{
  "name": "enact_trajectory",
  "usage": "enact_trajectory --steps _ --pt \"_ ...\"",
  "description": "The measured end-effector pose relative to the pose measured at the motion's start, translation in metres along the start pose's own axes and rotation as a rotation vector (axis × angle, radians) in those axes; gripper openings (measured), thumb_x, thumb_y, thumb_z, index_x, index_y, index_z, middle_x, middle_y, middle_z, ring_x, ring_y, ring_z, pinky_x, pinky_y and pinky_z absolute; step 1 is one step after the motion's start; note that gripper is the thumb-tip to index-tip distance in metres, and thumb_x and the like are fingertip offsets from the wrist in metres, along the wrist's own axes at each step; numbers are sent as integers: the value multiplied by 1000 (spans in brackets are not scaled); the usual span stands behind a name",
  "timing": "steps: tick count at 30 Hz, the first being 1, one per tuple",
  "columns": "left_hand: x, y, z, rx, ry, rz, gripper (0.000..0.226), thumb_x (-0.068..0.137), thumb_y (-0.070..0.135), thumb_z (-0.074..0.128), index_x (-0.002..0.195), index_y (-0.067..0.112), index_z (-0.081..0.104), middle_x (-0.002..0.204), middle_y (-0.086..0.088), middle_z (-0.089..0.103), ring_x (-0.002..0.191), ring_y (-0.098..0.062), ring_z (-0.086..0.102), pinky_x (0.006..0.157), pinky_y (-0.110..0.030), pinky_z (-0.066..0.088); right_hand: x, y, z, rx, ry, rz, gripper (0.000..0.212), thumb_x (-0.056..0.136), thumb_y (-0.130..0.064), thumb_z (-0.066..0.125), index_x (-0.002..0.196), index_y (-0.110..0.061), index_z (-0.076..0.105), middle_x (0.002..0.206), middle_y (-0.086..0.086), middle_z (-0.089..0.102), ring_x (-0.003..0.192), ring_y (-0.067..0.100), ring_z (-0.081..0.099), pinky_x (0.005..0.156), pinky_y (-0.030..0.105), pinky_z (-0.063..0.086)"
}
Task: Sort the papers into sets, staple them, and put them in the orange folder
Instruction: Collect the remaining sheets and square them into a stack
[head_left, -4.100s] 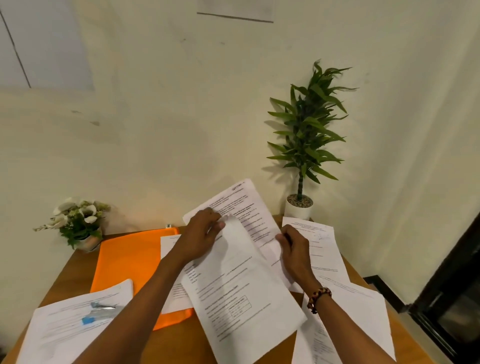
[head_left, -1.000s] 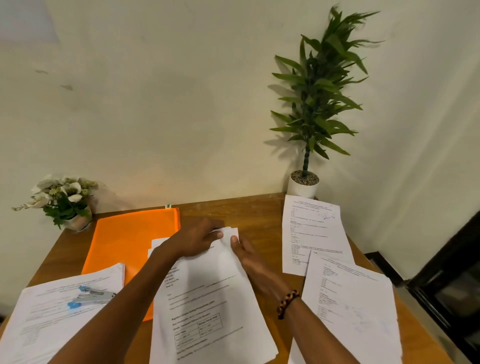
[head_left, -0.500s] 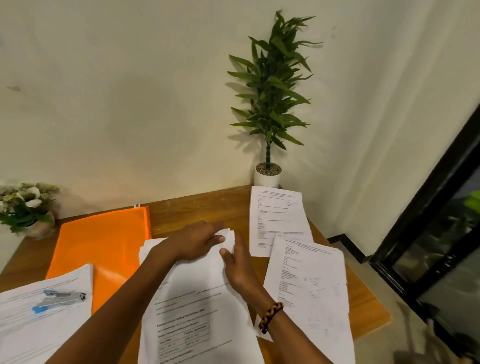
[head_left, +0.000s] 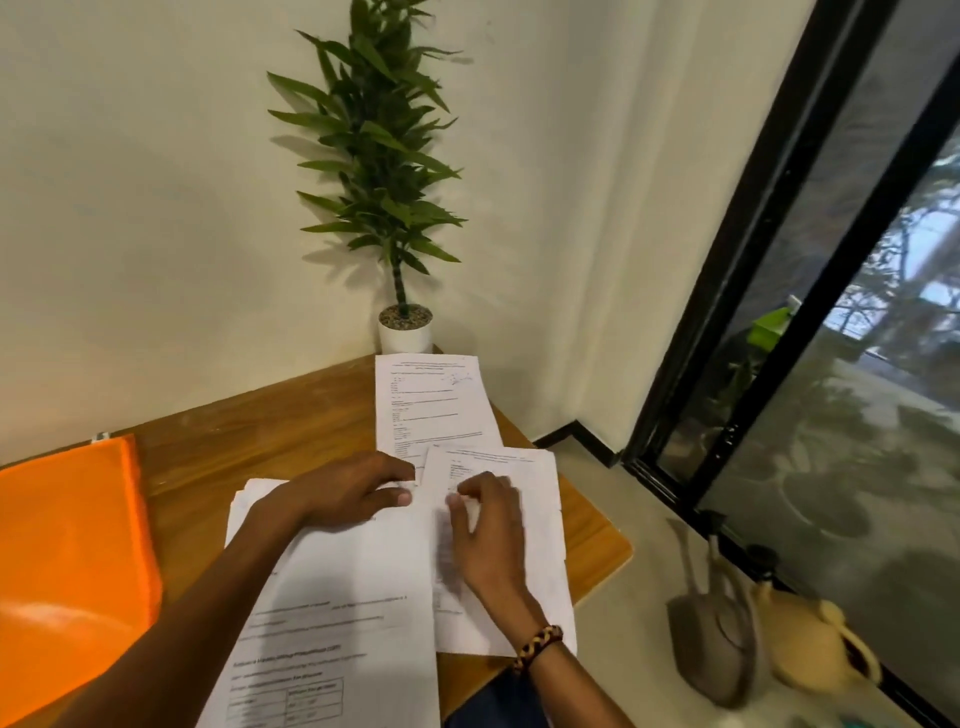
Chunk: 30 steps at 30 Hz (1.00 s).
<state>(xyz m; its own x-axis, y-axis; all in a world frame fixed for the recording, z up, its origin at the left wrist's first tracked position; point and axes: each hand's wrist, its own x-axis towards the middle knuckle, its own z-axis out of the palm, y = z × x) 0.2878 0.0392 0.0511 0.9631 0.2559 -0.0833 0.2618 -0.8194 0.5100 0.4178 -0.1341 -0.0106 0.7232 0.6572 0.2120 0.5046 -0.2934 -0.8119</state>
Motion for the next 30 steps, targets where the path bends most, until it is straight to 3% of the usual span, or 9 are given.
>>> enact_trajectory --steps 3,6,9,12,17,19,23,30 --pt "12 10 7 -59 -9 53 24 103 44 50 118 32 65 124 21 66 100 -2 62 86 -33 55 5 35 -20 -369 54 -4 31 97 -41 52 124 -27 56 136 -6 53 124 15 47 107 31 38" --pt "24 19 14 -110 -25 63 15 103 42 51 112 44 63 123 29 64 97 -3 64 82 -28 55 -2 56 -29 -544 -89 -32 34 96 -39 47 126 -25 54 134 -1 54 121 20 49 105 36 44" --pt "34 22 22 -126 -5 72 11 103 44 51 104 47 62 114 30 65 94 -6 63 82 -34 55 -16 57 -29 -544 -149 -87 34 96 -39 48 127 -27 54 134 -3 53 124 20 49 108 37 42" --pt "41 21 32 -139 4 54 22 101 49 50 118 42 63 127 30 62 104 -1 61 87 -23 51 -20 54 -28 -518 -153 -109 37 97 -39 51 131 -27 57 142 -4 53 130 20 47 113 36 39" --pt "45 18 39 -145 -20 8 27 100 53 48 116 37 64 125 24 64 94 -7 64 78 -29 57 -11 53 -36 -340 -45 -63 28 99 -26 56 126 -26 62 134 -8 58 123 12 51 102 19 38" --pt "46 16 41 -153 -23 -2 27 100 51 49 116 35 64 126 22 64 93 -7 64 76 -27 57 -3 55 -43 -346 -36 -52 33 99 -24 58 131 -23 59 142 -5 55 131 17 48 108 23 35" --pt "50 12 44 -163 -7 -19 31 100 51 49 124 36 62 134 25 60 105 -7 63 84 -27 56 5 59 -48 -451 -172 -48 44 102 -33 51 145 -23 49 157 -2 42 145 21 36 122 40 27" --pt "60 4 56 -165 21 -99 28 99 53 50 117 36 62 128 26 61 108 -6 60 98 -35 52 19 57 -41 -465 -166 -148 28 102 -28 51 127 -22 61 135 -6 58 121 14 47 104 29 38"
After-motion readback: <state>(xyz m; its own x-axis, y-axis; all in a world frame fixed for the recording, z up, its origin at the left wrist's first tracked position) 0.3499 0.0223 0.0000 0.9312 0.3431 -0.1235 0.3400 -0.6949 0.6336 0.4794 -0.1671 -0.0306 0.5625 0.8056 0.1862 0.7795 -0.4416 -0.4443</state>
